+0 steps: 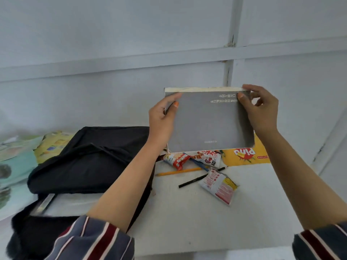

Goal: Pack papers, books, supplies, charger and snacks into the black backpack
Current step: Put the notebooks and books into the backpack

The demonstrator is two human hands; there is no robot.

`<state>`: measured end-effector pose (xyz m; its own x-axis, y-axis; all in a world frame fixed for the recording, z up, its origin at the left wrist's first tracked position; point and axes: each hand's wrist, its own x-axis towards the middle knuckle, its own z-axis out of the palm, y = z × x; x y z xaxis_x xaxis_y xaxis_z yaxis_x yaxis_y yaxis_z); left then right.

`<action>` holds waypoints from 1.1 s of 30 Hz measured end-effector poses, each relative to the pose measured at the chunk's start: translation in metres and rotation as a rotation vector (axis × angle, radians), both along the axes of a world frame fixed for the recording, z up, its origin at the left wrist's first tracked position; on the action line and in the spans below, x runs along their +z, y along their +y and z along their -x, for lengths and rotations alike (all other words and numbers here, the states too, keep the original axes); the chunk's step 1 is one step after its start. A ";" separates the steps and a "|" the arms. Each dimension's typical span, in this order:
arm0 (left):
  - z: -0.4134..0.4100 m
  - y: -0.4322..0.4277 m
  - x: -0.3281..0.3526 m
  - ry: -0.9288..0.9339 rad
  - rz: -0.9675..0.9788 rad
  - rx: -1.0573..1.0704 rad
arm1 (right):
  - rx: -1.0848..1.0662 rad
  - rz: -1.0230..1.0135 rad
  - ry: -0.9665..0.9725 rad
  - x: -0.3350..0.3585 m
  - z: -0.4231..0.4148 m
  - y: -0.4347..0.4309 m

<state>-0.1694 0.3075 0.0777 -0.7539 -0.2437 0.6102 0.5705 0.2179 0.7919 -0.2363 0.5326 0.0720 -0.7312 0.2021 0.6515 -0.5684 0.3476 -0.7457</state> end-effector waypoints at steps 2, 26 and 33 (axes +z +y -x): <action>-0.006 -0.010 -0.001 -0.080 -0.074 -0.077 | -0.052 -0.067 0.037 -0.009 -0.018 -0.001; -0.159 -0.145 -0.041 -0.739 0.217 -0.270 | 0.609 0.446 -0.692 -0.074 -0.213 -0.096; -0.156 -0.235 -0.063 -0.633 0.927 -0.098 | 0.586 0.368 -0.780 -0.079 -0.225 -0.124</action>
